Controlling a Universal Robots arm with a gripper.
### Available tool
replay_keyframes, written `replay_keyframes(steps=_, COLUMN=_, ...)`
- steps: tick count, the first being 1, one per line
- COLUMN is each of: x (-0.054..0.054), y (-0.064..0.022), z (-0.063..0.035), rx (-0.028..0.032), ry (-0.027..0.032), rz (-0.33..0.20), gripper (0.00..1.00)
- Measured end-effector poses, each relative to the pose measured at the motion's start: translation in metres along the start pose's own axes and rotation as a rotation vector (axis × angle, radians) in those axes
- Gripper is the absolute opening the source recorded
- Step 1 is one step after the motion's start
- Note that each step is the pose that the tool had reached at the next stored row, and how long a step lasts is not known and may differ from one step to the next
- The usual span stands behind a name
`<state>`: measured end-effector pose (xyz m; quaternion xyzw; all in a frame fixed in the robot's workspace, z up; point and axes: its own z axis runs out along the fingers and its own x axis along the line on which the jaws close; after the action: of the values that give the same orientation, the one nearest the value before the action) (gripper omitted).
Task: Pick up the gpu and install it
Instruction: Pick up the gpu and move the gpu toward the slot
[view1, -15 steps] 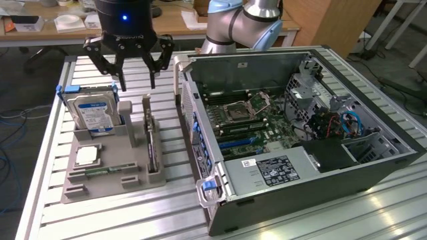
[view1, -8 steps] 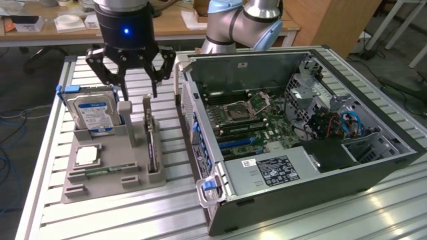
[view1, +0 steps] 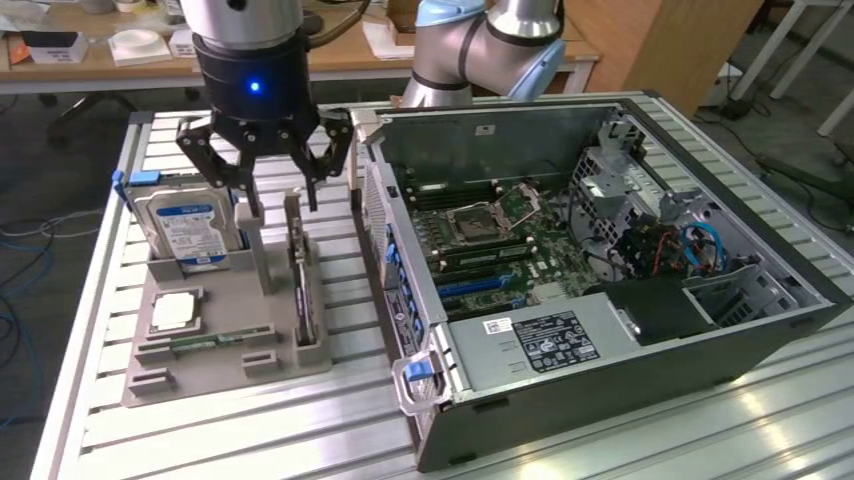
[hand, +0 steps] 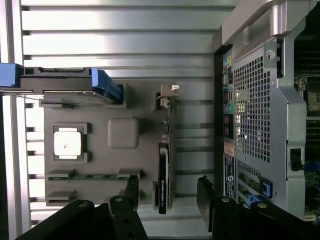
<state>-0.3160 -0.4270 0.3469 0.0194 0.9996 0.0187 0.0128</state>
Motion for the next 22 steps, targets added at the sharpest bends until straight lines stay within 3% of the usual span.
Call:
replay_keyframes(steps=7, x=0.0, y=-0.0101, z=0.0119, rx=0.0002, ry=-0.0003, rz=0.0, gripper=0.59)
replay_keyframes(steps=22, x=0.0, y=-0.02, z=0.0389, rx=0.0003, ry=-0.0002, rz=0.0, gripper=0.59)
